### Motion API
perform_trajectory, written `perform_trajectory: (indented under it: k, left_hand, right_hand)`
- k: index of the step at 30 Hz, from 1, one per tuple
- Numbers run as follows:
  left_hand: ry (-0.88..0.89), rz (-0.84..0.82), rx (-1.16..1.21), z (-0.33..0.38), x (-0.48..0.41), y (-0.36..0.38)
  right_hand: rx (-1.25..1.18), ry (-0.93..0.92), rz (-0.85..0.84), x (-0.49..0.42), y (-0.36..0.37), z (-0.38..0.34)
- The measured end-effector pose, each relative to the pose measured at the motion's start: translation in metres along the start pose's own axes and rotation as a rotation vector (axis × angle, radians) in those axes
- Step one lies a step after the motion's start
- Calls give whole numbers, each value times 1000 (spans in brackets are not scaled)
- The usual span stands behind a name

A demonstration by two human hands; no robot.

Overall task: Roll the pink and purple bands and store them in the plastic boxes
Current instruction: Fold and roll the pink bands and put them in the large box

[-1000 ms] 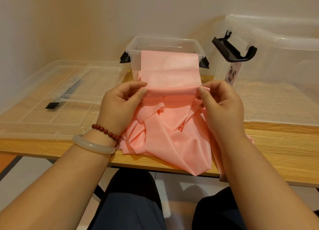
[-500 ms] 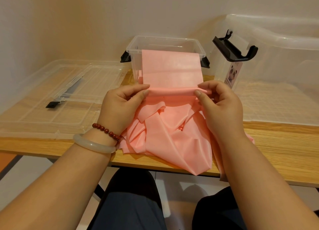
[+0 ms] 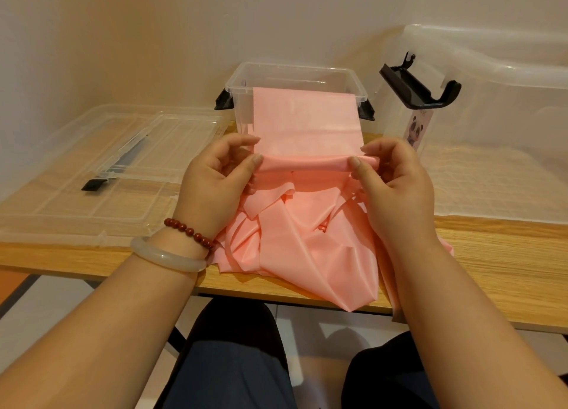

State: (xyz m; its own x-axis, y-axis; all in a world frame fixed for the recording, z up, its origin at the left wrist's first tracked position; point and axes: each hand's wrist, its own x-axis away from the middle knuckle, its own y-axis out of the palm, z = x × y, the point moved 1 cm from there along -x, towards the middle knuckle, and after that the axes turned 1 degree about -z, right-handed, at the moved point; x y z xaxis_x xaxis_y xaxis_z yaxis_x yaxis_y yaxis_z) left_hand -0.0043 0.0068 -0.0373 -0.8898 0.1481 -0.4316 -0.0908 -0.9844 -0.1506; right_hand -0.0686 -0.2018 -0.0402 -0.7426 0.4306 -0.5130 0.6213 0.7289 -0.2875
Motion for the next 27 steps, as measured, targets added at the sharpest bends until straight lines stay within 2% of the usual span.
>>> perform_trajectory:
  k: [4,18,27]
  left_hand:
    - [-37,1,47,2,1,0]
    - [-15,5,-85,1,1,-1]
    - [-19,-3,-38,1,2,0]
  right_hand:
    - [-22,14,-8,1,0,-2]
    - [-63,77,-42,-1,2,3]
    - [-80,72,-62,-1,2,4]
